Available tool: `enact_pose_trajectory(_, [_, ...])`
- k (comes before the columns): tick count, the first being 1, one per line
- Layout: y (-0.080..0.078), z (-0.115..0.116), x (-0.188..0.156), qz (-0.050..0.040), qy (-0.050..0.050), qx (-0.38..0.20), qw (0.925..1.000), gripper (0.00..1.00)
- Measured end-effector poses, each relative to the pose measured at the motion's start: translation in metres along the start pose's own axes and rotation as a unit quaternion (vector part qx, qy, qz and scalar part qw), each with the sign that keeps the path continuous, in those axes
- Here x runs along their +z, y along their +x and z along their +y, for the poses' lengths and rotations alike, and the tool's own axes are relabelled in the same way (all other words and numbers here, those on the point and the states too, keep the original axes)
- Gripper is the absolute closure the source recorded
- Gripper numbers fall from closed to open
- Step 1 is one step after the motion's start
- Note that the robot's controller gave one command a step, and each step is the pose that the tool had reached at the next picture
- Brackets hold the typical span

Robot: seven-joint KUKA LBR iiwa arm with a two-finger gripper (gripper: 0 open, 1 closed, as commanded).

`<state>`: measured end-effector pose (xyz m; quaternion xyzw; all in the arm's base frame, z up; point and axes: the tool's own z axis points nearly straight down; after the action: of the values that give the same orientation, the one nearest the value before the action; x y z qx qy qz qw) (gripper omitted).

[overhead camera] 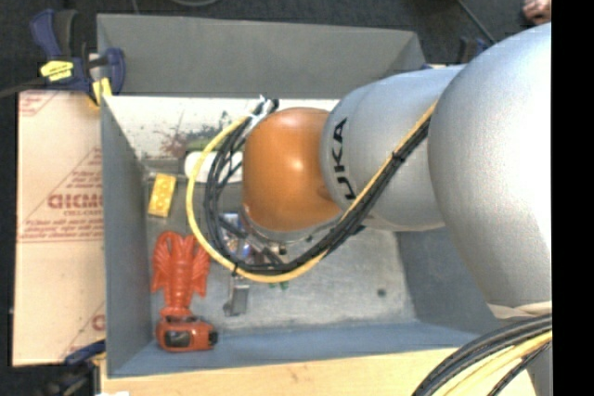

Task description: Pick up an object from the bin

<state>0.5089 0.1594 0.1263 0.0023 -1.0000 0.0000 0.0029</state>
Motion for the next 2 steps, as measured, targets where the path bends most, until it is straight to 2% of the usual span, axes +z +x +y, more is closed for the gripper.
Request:
enact_pose_trajectory(1, [-0.002, -0.001, -0.004, -0.0035, -0.001, 0.002, 1.0, 0.0])
enact_pose_trajectory(2, [-0.011, -0.026, -0.01, -0.004, -0.001, -0.026, 0.9997, 0.0])
